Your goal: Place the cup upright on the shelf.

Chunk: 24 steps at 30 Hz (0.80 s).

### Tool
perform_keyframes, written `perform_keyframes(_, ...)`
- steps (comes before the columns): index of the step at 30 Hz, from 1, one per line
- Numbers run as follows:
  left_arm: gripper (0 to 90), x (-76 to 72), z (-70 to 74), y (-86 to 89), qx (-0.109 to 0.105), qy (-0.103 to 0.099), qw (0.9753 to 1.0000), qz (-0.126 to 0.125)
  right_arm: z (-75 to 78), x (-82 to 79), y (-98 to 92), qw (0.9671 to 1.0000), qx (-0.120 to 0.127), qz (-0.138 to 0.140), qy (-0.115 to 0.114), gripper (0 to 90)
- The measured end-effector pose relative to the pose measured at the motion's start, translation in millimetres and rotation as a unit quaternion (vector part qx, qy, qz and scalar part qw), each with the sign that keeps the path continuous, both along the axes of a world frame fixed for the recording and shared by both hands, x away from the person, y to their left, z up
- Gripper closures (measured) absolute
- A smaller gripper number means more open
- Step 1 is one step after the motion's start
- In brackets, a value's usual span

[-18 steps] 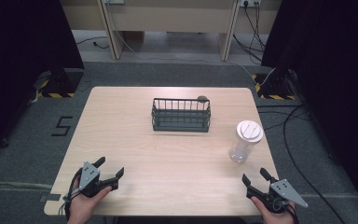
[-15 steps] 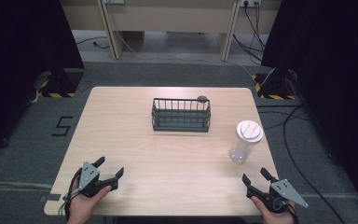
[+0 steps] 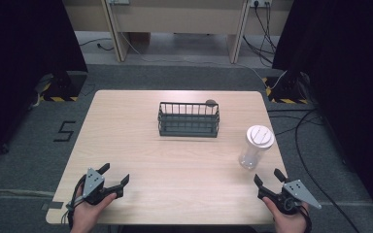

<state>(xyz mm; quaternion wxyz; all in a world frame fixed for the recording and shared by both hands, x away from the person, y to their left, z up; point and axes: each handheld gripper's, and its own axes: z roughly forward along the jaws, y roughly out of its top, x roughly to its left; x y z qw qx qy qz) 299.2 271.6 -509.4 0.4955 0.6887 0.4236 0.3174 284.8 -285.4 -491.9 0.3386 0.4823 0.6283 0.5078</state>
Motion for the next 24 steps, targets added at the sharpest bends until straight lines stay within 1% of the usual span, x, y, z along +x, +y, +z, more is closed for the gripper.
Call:
perform_keyframes(6, 14.8, 0.3, -0.3, -0.8, -0.001, 0.001, 1.0000, 0.000, 1.1, 8.1, 2.8, 0.9999, -0.009, 0.002, 0.006, 18.9)
perform_keyframes(10, 14.8, 0.0, -0.3, -0.6, -0.001, 0.001, 1.0000, -0.001, 1.6, 13.1, 4.7, 0.9999, -0.006, 0.003, 0.008, 18.3)
perform_keyframes(11, 14.8, 0.2, -0.5, -0.5, -0.002, 0.001, 1.0000, -0.001, 1.5, 16.8, 5.7, 0.9999, -0.004, 0.002, 0.010, 17.9)
perform_keyframes(17, 14.8, 0.3, -0.5, -0.7, -0.002, 0.001, 1.0000, -0.002, -1.0, 28.9, 7.6, 0.9998, -0.008, -0.002, 0.016, 17.3)
perform_keyframes(24, 14.8, 0.2, -0.6, -0.8, -0.002, 0.001, 1.0000, -0.003, -2.8, 39.0, 9.1, 0.9997, -0.010, -0.008, 0.020, 17.0)
